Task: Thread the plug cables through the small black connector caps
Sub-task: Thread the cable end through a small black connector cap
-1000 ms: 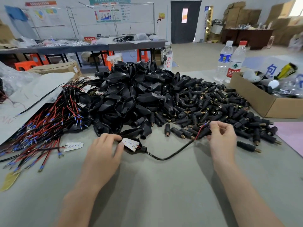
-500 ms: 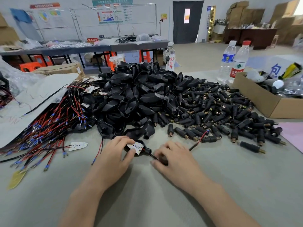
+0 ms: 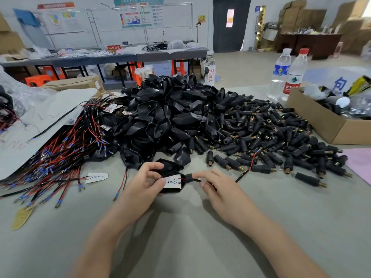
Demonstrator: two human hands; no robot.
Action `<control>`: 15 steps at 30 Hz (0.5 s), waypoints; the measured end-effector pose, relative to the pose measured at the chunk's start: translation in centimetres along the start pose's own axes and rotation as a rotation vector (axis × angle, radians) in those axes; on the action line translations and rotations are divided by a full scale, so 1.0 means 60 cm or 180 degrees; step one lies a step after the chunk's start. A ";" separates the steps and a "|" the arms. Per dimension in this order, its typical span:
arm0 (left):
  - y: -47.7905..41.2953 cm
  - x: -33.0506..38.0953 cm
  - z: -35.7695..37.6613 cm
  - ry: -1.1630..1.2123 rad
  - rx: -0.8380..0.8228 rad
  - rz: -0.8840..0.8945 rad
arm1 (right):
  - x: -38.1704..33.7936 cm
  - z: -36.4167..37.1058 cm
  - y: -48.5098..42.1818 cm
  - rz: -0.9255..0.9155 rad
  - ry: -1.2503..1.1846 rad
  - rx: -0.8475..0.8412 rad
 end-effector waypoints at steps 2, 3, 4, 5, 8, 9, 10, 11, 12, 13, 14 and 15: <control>0.005 0.001 0.012 0.0335 -0.0324 -0.0149 | 0.001 -0.004 0.000 0.0050 -0.0102 0.0022; 0.009 0.002 0.019 0.0383 -0.0505 -0.0177 | 0.003 -0.005 0.000 0.0091 -0.0119 0.0015; 0.013 0.003 0.024 0.0395 -0.0662 -0.0186 | 0.004 -0.005 -0.001 0.0129 -0.0119 0.0001; 0.016 0.004 0.027 0.0402 -0.0771 -0.0192 | 0.004 -0.005 -0.001 0.0163 -0.0087 -0.0025; 0.019 0.006 0.029 0.0619 -0.0820 -0.0240 | -0.001 0.002 0.001 0.0165 0.0119 -0.0142; 0.019 0.006 0.029 0.0764 -0.0792 -0.0275 | -0.003 0.002 0.000 0.0151 0.0154 -0.0155; 0.019 0.005 0.030 0.0879 -0.0785 -0.0305 | -0.004 0.001 0.001 0.0148 0.0157 -0.0152; 0.019 0.004 0.032 0.0933 -0.0796 -0.0324 | -0.005 -0.001 0.001 0.0147 0.0145 -0.0141; 0.020 0.004 0.035 0.0939 -0.0815 -0.0337 | -0.005 -0.003 0.001 0.0134 0.0130 -0.0126; 0.020 0.003 0.036 0.0917 -0.0816 -0.0354 | -0.007 -0.004 0.001 0.0109 0.0115 -0.0115; 0.019 0.001 0.036 0.0885 -0.0785 -0.0374 | -0.008 -0.004 0.001 0.0080 0.0091 -0.0118; 0.018 0.000 0.034 0.0856 -0.0731 -0.0395 | -0.008 -0.003 0.001 0.0056 0.0069 -0.0128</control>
Point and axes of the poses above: each hand's wrist, its own y-axis away from the middle knuckle, its own z-axis out of the palm, x = y × z, the point moved 9 cm from there along -y, towards the middle knuckle, and after that the axes turned 8 degrees about -y, right-handed, at the moved point
